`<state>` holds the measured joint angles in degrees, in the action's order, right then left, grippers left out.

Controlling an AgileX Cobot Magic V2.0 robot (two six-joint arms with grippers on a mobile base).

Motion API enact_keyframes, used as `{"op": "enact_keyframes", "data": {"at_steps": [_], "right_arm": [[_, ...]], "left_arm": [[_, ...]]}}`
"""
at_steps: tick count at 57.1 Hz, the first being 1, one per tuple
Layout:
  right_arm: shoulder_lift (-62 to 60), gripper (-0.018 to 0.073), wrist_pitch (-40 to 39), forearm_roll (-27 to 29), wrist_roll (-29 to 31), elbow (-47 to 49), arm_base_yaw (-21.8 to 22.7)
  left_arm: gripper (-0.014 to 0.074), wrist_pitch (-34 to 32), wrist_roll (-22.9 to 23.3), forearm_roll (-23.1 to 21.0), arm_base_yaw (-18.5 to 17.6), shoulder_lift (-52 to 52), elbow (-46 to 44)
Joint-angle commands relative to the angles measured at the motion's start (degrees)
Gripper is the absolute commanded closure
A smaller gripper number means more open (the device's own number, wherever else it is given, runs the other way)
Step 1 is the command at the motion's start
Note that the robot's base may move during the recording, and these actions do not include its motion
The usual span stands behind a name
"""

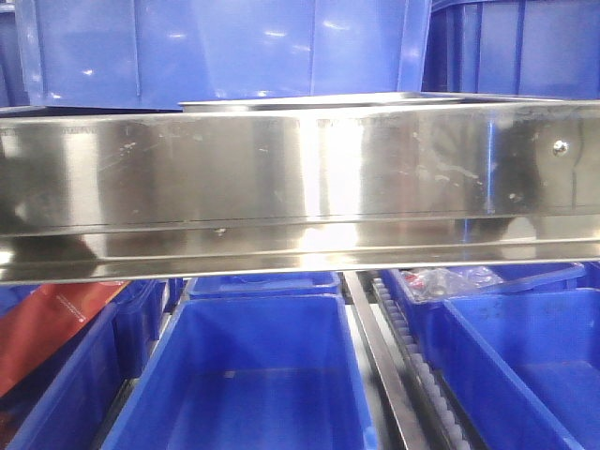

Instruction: Stack silver trays without gaps

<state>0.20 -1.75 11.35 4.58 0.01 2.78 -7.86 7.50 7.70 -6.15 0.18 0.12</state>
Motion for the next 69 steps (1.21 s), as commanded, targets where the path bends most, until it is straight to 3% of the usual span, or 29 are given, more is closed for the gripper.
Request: {"op": "enact_keyframes", "data": {"at_steps": [1, 7, 16, 22, 33, 48, 53, 61, 69], "right_arm": [[-0.2, 0.064, -4.57, 5.13, 0.1, -0.01, -0.02], [-0.2, 0.064, -4.76, 6.84, 0.1, 1.43, -0.02], [-0.2, 0.064, -4.39, 6.84, 0.1, 9.92, -0.02], [-0.2, 0.064, -1.03, 6.84, 0.1, 17.8, -0.02], [2.34, 0.064, 14.63, 6.84, 0.1, 32.77, -0.02], [21.1, 0.064, 35.07, 6.19, 0.1, 56.98, -0.02], [29.43, 0.064, 43.55, 6.57, 0.1, 65.38, -0.02], [40.9, 0.064, 52.87, 9.12, 0.1, 75.54, -0.02], [52.16, 0.064, 64.1, 13.63, 0.1, 84.38, -0.02]], "left_arm": [[0.0606, -6.7, 0.21, -0.26, -0.35, -0.18, -0.12], [0.0606, -3.27, 0.21, -2.19, -0.35, -0.18, -5.91], [0.0606, 12.55, 0.21, -2.19, -0.38, -0.18, -19.56], [0.0606, 14.74, 0.21, -2.19, -0.38, -0.09, -27.33], [0.0606, 11.48, 0.21, -2.19, -0.38, 3.88, -36.13], [0.0606, 24.53, 0.09, -3.28, -0.38, 16.58, -49.78], [0.0606, 32.23, -1.85, -6.58, -0.38, 22.92, -56.0], [0.0606, 44.08, -11.71, -16.51, -0.38, 32.25, -65.43], [0.0612, 55.36, -13.55, -23.06, -0.38, 43.58, -74.56]]}}
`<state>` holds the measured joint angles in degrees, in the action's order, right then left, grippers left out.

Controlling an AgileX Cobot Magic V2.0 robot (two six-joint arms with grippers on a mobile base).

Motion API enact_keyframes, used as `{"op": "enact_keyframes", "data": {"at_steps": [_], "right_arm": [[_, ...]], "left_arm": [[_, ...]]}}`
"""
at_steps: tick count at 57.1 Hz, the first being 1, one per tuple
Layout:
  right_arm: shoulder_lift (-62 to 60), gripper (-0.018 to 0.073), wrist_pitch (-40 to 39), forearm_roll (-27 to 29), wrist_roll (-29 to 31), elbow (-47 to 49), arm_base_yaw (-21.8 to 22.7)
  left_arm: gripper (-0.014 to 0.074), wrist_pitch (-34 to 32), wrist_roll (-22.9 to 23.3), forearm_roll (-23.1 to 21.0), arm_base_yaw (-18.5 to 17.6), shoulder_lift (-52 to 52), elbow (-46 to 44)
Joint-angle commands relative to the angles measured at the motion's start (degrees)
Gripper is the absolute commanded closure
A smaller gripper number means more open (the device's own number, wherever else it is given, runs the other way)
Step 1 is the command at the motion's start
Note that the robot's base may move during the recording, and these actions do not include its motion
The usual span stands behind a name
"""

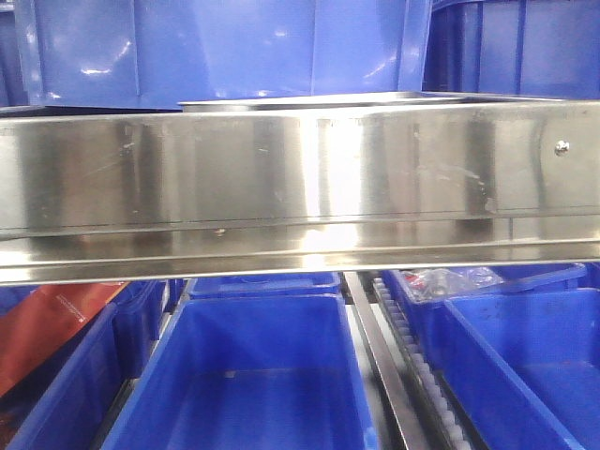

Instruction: Stack silver trays without gaps

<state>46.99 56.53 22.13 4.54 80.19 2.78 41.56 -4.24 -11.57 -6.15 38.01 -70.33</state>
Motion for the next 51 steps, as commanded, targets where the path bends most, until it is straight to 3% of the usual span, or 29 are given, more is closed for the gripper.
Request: {"op": "enact_keyframes", "data": {"at_steps": [1, 6, 11, 19, 21, 28, 32, 41, 51], "right_arm": [[6.39, 0.064, 7.28, 3.74, 0.14, 5.19, -0.02], [12.42, 0.064, 12.12, 5.08, 0.59, 8.15, -0.7], [17.4, 0.064, 12.32, 3.05, 1.23, 9.19, -2.94], [24.92, 0.0639, 10.86, -4.0, 1.23, 9.19, -8.98], [26.74, 0.0638, 10.32, -6.54, 0.75, 9.19, -10.98], [33.48, 0.0637, 6.17, -15.17, -5.6, 9.19, -15.72], [36.87, 0.0637, 3.76, -16.8, -6.98, 9.19, -16.9], [41.97, 0.0637, -1.0, -16.1, -6.98, 9.19, -18.32], [45.32, 0.062, -5.32, -16.5, -6.98, 9.19, -18.45]], "left_arm": [[0.0614, 7.46, -1.82, -3.92, -0.38, 7.57, -5.28], [0.0614, 12.63, -1.82, -4.44, -0.38, 14.6, -9.98], [0.0614, 15.72, -1.82, -5.2, -1.15, 21.81, -13.4], [0.0614, 16.13, -1.71, -4.07, -6.96, 31.7, -17.44], [0.0614, 16.13, -0.47, -2.03, -9.43, 33.75, -18.25], [0.0614, 15.87, 11.16, 10.43, -17.49, 41.23, -19.96], [0.0614, 15.4, 15.66, 15.84, -20.88, 45.17, -20.66], [0.0614, 13.91, 18.44, 17.17, -24.99, 51.85, -22.58], [0.0608, 11.3, 21.59, 16.8, -25.77, 56.76, -23.67]]}}
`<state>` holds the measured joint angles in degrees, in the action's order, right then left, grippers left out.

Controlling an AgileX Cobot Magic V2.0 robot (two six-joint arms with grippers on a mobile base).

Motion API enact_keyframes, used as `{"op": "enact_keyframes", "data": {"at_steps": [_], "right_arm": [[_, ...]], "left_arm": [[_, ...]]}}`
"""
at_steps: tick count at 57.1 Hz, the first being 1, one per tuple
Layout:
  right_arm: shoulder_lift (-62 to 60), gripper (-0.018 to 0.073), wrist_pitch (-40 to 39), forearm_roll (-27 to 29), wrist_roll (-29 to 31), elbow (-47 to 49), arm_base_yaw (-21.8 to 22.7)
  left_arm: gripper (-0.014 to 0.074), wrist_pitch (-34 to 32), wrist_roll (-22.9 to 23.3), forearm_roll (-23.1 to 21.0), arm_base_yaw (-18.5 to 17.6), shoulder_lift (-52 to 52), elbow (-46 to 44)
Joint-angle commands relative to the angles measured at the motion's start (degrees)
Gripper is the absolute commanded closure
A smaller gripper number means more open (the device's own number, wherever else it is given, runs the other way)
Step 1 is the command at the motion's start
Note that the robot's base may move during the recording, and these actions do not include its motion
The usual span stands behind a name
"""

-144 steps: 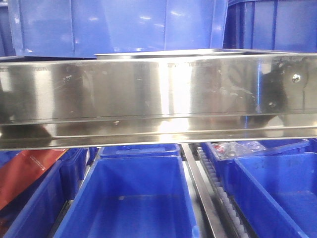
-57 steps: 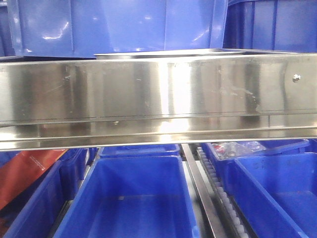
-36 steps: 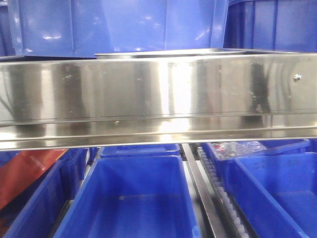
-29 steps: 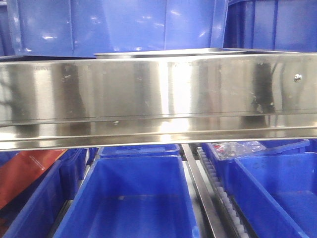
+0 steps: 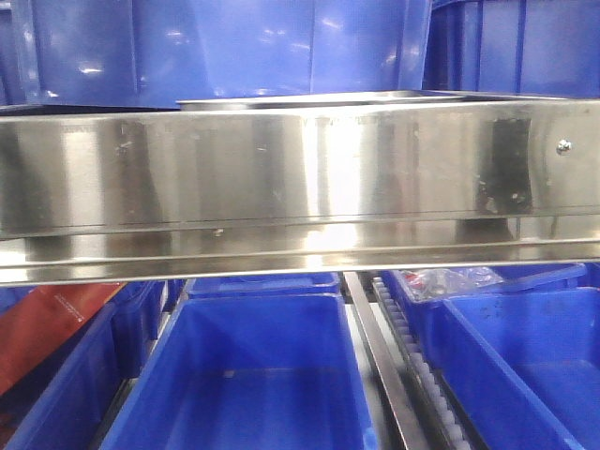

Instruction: Stack silver trays without gaps

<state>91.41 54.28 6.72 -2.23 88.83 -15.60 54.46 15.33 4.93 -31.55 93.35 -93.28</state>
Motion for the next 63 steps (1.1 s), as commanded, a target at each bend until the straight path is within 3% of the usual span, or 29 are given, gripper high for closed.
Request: {"op": "enact_keyframes", "data": {"at_steps": [1, 4, 13, 16, 28, 63], "right_arm": [[1.21, 0.0616, -3.44, -1.46, -0.21, 0.57, -0.07], [1.98, 0.0571, -4.07, -2.31, -0.21, 0.57, -0.07], [4.0, 0.0211, -4.47, -2.38, -0.21, 0.57, -0.07], [4.62, 0.0161, -4.47, -2.38, -0.21, 0.57, -0.07], [6.9, 0.0251, -4.69, -2.38, -1.32, 0.57, -0.07], [11.12, 0.0252, -5.34, -3.71, -1.54, 0.67, -0.07]], "left_arm": [[0.0602, -1.61, 2.14, 0.3, -0.38, 1.9, -0.73], [0.0574, -1.61, 2.97, 0.3, -0.38, 2.9, -0.73], [0.0454, -1.73, 4.88, 0.3, -0.38, 5.26, -0.73], [0.0412, -2.41, 4.88, 0.3, -0.38, 5.68, -0.73], [0.0349, -4.59, 5.89, 0.3, -0.23, 7.57, -0.73], [0.0346, -3.27, 6.11, 0.13, -0.14, 10.59, -0.73]]}}
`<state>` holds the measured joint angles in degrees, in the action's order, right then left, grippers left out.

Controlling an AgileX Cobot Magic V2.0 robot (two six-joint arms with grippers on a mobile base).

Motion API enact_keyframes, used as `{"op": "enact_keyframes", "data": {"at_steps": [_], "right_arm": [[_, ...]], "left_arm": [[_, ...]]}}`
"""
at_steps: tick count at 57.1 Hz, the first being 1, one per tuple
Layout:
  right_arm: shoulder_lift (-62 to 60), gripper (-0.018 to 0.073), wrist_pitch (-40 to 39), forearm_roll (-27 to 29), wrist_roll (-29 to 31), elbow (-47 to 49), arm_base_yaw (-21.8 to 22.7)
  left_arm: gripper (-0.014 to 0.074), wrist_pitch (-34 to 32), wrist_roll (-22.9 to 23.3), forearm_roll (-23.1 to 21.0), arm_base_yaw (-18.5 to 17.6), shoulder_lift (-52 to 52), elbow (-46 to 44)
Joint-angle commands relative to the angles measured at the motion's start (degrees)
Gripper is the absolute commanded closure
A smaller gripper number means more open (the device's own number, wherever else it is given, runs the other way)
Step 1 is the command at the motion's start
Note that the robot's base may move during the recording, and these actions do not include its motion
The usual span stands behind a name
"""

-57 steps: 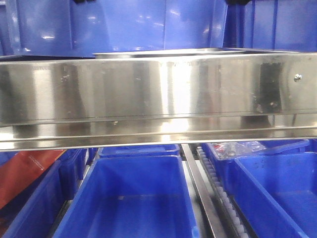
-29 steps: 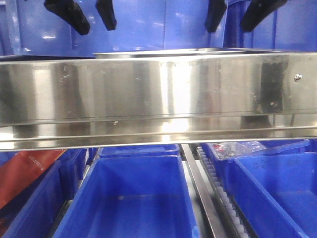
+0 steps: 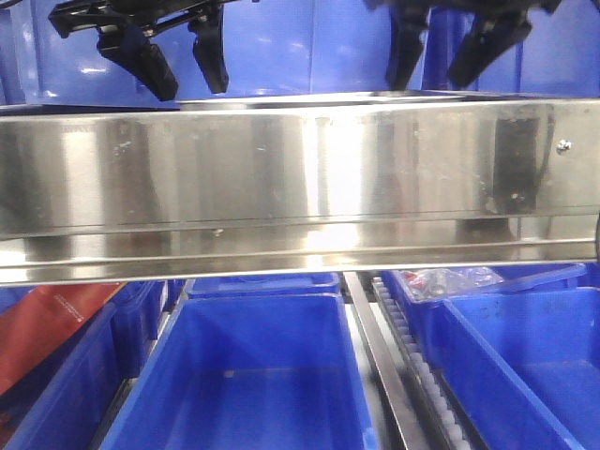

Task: Stack silver trays without gaps
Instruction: 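Grip the silver tray's near corners with both grippers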

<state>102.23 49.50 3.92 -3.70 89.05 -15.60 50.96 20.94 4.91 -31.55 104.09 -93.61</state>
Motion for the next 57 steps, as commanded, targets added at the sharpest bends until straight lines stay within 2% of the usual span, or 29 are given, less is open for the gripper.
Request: {"op": "enact_keyframes", "data": {"at_steps": [1, 11, 57], "right_arm": [[0.4, 0.0252, -0.56, -0.91, -0.07, 0.46, -0.07], [1.36, 0.0252, -0.48, -0.91, -0.07, 0.46, -0.07], [2.1, 0.0265, -0.63, -1.02, -0.07, 0.46, -0.07]], "left_arm": [[0.0346, 0.23, 0.5, 0.43, -0.14, -0.15, -0.4], [0.0346, 0.07, 0.5, 2.21, -0.14, 0.71, -0.4], [0.0351, -0.99, 0.5, 1.75, -0.01, 2.87, -0.4]]}}
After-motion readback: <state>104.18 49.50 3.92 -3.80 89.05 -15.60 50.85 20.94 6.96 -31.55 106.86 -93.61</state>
